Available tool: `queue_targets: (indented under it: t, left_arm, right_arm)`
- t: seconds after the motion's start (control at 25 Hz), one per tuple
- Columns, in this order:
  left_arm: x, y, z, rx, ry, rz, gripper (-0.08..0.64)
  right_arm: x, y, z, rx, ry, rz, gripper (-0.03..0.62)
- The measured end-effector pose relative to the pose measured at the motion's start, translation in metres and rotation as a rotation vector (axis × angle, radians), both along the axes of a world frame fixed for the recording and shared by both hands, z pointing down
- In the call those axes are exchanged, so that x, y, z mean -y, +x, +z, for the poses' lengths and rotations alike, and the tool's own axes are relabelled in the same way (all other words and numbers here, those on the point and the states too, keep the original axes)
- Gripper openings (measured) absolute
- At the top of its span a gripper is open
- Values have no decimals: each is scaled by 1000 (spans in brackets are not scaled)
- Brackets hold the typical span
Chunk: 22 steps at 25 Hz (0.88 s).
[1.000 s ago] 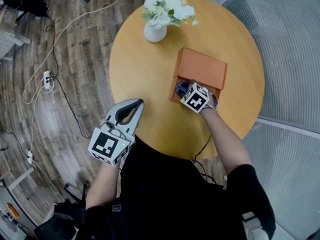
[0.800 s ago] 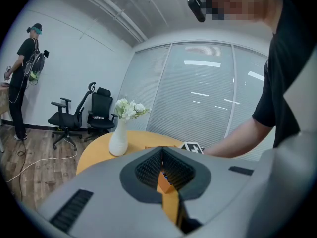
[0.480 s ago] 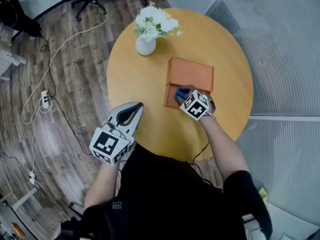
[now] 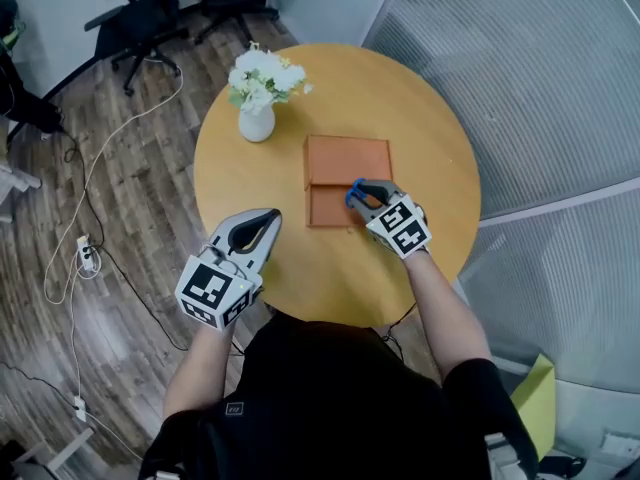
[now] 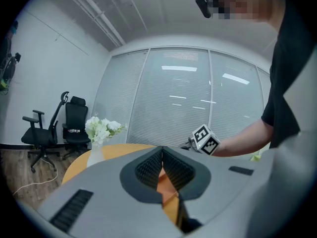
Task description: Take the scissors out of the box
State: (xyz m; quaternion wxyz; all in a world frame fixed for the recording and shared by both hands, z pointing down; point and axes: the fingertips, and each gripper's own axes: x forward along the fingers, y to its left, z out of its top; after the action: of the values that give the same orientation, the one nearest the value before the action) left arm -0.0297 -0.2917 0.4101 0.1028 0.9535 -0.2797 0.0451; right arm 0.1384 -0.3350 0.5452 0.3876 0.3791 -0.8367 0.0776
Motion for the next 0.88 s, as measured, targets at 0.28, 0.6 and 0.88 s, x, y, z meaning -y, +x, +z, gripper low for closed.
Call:
queue_targets:
  t: [0.28, 0.6, 0.88]
  left_arm:
    - [6, 27, -32, 43, 49, -9, 14]
    - [23, 50, -65, 119, 122, -72, 14]
    - [25, 66, -91, 126, 161, -105, 14]
  right_arm:
    - [-25, 51, -97, 223, 166, 123, 89]
    - [-51, 129, -192, 555, 350, 225, 88]
    - [-87, 184, -248, 661, 498, 271, 89]
